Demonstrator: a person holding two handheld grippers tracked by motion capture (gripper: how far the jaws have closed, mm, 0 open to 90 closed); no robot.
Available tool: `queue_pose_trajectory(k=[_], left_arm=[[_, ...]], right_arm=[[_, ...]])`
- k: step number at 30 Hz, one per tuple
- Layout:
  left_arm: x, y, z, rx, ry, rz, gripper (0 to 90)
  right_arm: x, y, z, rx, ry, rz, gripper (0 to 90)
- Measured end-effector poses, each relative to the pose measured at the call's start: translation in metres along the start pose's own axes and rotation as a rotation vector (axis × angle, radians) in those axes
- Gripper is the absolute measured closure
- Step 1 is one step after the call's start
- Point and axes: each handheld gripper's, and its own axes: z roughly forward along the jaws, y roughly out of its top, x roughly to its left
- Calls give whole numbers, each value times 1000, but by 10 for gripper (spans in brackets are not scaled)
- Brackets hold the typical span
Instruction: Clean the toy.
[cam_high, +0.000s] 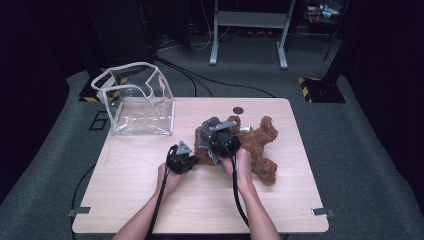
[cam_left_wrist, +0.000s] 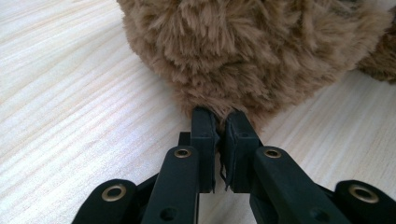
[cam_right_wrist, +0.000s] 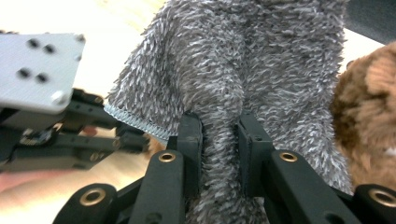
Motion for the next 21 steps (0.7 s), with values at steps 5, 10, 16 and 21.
queue_pose_trajectory(k=[5, 10, 16, 21], left_arm=[[0, 0, 0, 7, 1, 2, 839], [-1, 0, 1, -6, 9, -4, 839], [0, 0, 0, -7, 8, 0, 838], [0, 0, 0, -4, 9, -2, 838]], right_arm=[[10, -16, -5, -1, 29, -22, 740], [21, -37, 3, 22, 54, -26, 741], [26, -59, 26, 114, 73, 6, 740], [25, -67, 42, 168, 63, 27, 738]])
